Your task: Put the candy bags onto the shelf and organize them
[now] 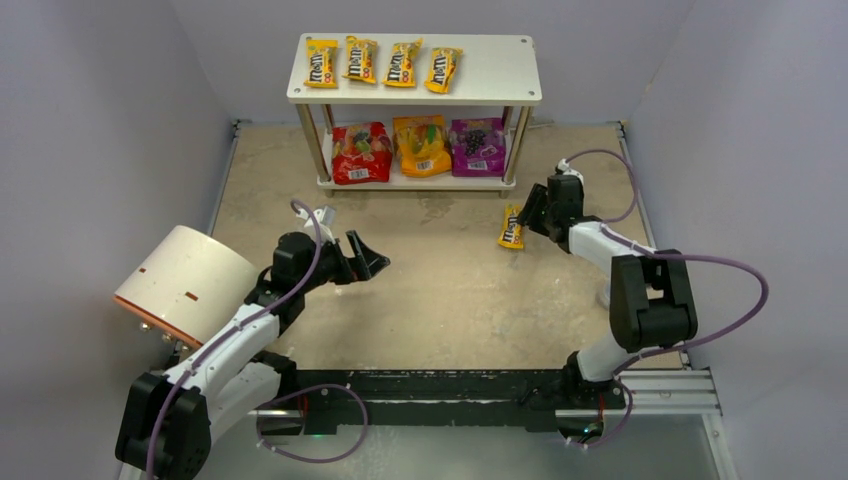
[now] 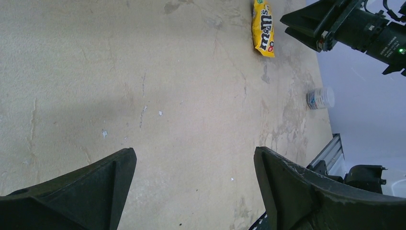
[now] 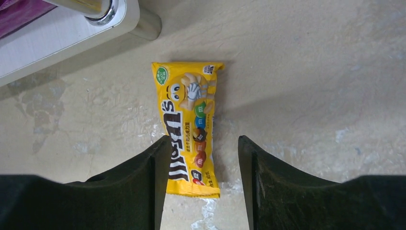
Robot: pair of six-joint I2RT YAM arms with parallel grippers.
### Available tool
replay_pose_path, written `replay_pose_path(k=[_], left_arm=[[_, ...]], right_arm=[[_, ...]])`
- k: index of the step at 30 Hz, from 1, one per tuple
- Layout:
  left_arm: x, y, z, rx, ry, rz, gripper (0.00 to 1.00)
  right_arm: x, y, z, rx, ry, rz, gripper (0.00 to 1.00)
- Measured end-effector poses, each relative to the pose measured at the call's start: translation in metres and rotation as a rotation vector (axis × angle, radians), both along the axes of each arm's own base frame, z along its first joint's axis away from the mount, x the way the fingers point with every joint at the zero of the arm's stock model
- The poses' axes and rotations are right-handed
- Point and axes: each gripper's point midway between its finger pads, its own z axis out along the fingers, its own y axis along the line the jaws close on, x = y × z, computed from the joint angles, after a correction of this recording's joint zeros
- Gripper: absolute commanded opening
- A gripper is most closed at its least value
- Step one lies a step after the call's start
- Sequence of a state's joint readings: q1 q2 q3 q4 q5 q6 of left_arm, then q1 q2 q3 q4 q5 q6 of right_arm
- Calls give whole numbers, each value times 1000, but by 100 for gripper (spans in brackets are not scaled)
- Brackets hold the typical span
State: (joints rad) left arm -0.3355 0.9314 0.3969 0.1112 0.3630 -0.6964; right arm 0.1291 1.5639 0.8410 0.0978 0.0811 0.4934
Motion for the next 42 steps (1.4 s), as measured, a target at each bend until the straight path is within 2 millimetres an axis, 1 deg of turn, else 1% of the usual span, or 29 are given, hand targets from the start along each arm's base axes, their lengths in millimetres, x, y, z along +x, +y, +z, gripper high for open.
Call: replay_pose_path(k=[3, 4, 6, 9, 12, 17, 19, 22, 24, 25, 26, 27, 29, 32, 33, 38, 40, 42], left_arm=[[0, 0, 0, 0, 1, 0, 100], [0, 0, 0, 0, 1, 0, 100], [0, 0, 0, 0, 1, -1, 100], [0, 0, -1, 0, 2, -1, 100], [-1, 0, -1, 0, 2, -1, 100], [-1, 0, -1, 0, 3, -2, 100], [-1, 0, -1, -1, 3, -5, 100], [-1, -1, -1, -2, 3, -7, 100], [-1, -1, -1, -2, 3, -7, 100], [-2, -1, -1, -3, 3, -8, 100], [-2, -1, -1, -3, 3, -8, 100], [-1, -1, -1, -3, 3, -7, 100], [-1, -1, -1, -3, 3, -8, 100], [-1, -1, 0, -4, -1, -8, 100], [-1, -1, 0, -5, -3, -9, 100], [-1, -2, 0, -8, -3, -14, 100], [-1, -3, 0, -7, -1, -16, 100], [0, -3, -1, -7, 2, -17, 100]], right_arm=[[6, 4, -6, 18, 5, 17, 51], [8, 5, -8, 21, 9, 24, 46], [12, 7, -13, 24, 20, 35, 40], [17, 8, -22, 22, 42, 34, 34], [16, 8, -30, 21, 57, 32, 29], [17, 8, -29, 23, 52, 34, 13], [18, 9, -28, 25, 48, 36, 8], [19, 10, -25, 31, 40, 43, 4], [18, 12, -18, 36, 27, 53, 1], [16, 12, -10, 36, 7, 59, 0], [15, 12, -7, 35, 2, 61, 0], [13, 11, 2, 34, -20, 64, 0], [9, 11, 21, 33, -66, 70, 0], [1, 11, 56, 39, -158, 86, 0], [-4, 12, 66, 46, -186, 98, 0], [-32, 22, 104, 85, -281, 171, 0], [-42, 27, 125, 102, -332, 208, 0], [-51, 33, 150, 122, -395, 249, 0]])
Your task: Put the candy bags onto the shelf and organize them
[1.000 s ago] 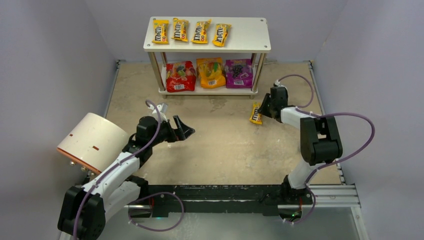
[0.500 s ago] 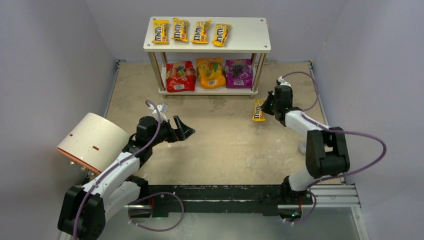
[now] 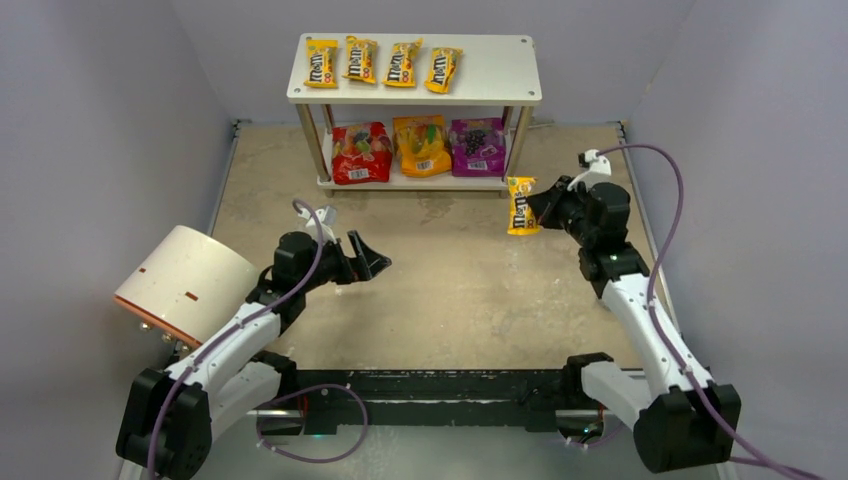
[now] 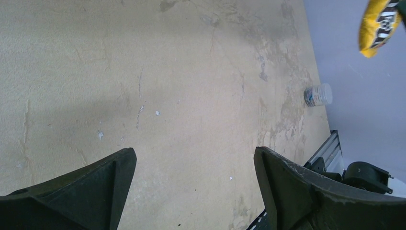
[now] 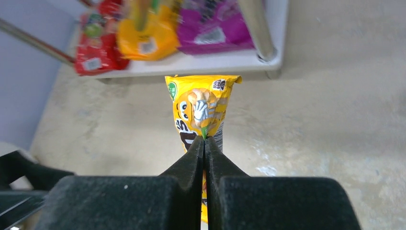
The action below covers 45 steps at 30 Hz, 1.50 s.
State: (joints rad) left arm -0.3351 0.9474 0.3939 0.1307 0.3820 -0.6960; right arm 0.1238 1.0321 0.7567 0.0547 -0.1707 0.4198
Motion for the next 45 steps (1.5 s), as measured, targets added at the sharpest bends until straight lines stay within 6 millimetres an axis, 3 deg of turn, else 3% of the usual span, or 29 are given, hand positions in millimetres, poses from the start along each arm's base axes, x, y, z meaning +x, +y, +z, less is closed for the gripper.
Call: replay_pose_path(k=[5, 11, 15, 19, 32, 45], left_arm=[[0, 0, 0, 0, 0, -1, 100], [0, 0, 0, 0, 0, -1, 100], [0, 0, 0, 0, 0, -1, 100], [0, 0, 0, 0, 0, -1, 100], [1, 0, -2, 3, 6, 0, 100], [2, 2, -4, 15, 4, 8, 100]], right_arm=[[-9, 18, 69, 46, -155, 111, 0], [6, 31, 160, 78, -334, 181, 0], [36, 37, 205, 88, -408, 192, 0], [77, 41, 230, 94, -423, 185, 0], [161, 50, 219, 149, -329, 146, 0], [205, 56, 188, 174, -215, 109, 0]])
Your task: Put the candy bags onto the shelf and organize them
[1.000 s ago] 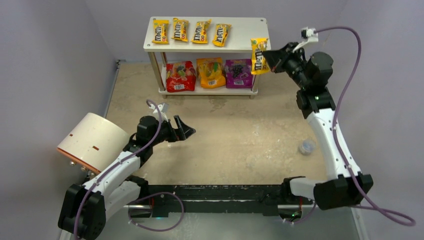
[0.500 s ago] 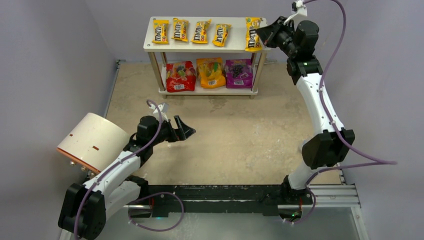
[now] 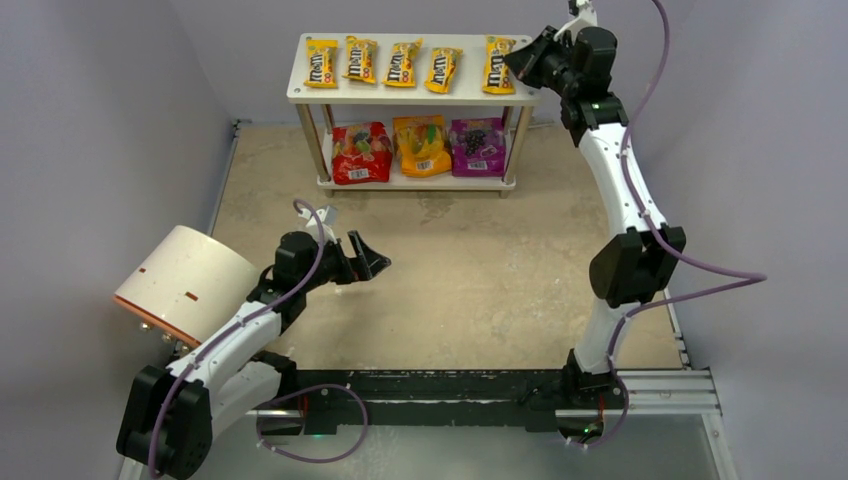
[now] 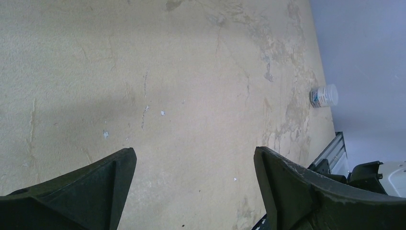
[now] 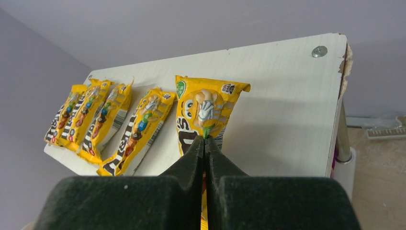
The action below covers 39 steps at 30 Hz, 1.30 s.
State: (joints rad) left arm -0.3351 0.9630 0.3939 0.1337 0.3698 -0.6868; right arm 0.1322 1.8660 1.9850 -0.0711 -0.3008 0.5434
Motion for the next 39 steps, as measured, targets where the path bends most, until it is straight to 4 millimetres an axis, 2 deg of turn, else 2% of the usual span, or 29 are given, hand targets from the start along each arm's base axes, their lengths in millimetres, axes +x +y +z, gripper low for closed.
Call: replay_pose_path(k=[7, 14, 19, 23, 25, 31, 34, 37, 39], left_arm=[[1, 1, -1, 4, 0, 6, 100], [1, 1, -1, 7, -1, 6, 100], [1, 1, -1, 7, 0, 6, 100], [1, 1, -2, 8, 1, 6, 100], [1, 1, -2, 8, 1, 6, 100], [1, 1, -2, 8, 0, 7, 100], [1, 1, 0, 10, -7, 6, 100], [0, 2, 1, 11, -11, 6, 100], [0, 3, 1, 13, -12, 8, 100]], right_arm=[[13, 2, -4, -1, 23, -8, 7], [19, 2, -6, -2, 42, -17, 32], [21, 3, -5, -3, 48, -16, 43], [21, 3, -5, -1, 49, -12, 56], [21, 4, -3, 1, 41, -5, 58], [19, 8, 3, 11, 26, 14, 83], [14, 7, 11, 10, 12, 13, 98], [-1, 4, 29, 2, -19, 15, 99], [-20, 1, 41, -6, -38, 14, 99]])
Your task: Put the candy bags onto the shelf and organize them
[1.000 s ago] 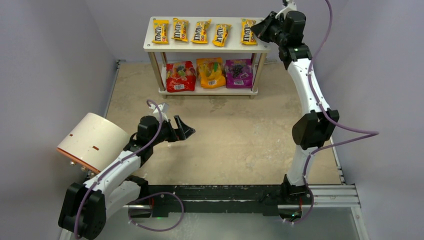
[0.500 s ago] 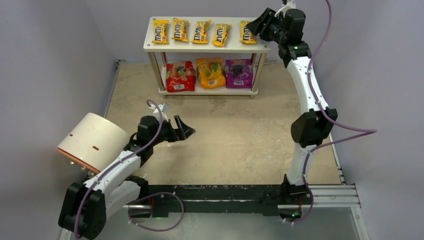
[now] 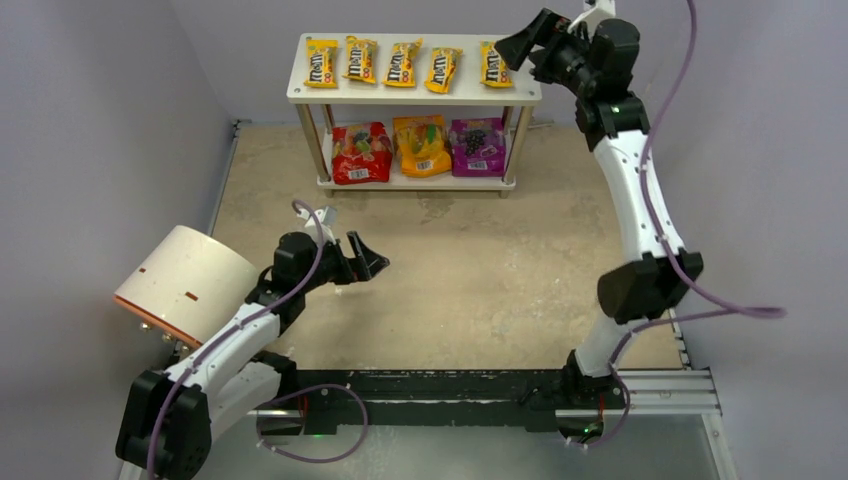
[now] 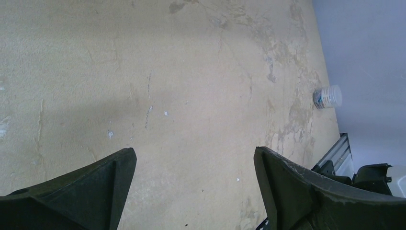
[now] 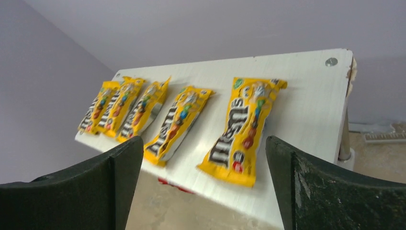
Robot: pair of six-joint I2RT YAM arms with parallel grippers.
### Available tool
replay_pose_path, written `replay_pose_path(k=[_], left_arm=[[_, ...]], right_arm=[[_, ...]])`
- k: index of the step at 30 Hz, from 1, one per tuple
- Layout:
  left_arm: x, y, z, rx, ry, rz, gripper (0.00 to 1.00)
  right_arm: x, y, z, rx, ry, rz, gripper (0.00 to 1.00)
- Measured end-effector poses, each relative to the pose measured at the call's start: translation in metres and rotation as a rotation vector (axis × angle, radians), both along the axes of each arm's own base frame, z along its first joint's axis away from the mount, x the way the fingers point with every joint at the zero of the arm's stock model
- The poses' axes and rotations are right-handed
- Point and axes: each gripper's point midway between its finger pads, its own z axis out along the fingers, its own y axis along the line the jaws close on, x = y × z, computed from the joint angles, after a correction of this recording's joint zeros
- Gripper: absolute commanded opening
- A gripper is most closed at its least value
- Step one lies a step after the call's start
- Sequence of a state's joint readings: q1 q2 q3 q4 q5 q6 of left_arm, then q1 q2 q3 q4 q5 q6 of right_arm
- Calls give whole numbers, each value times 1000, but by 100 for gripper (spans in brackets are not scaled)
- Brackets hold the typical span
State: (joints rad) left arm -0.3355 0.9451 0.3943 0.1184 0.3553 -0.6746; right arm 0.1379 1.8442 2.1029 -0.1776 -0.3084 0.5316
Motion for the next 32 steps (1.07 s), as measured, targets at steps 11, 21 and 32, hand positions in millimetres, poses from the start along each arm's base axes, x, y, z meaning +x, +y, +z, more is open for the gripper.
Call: replay_pose_path(k=[11, 21, 32], left_arm=[[-3, 7, 2, 18, -4, 28, 100], [2, 23, 13, 33, -41, 136, 100], [11, 40, 6, 78, 12, 256, 100]], right_arm=[[-179, -14, -2, -49, -176, 33, 99], [-243, -40, -269, -55, 185, -69, 99], [-239, -54, -273, -55, 171, -155, 99]])
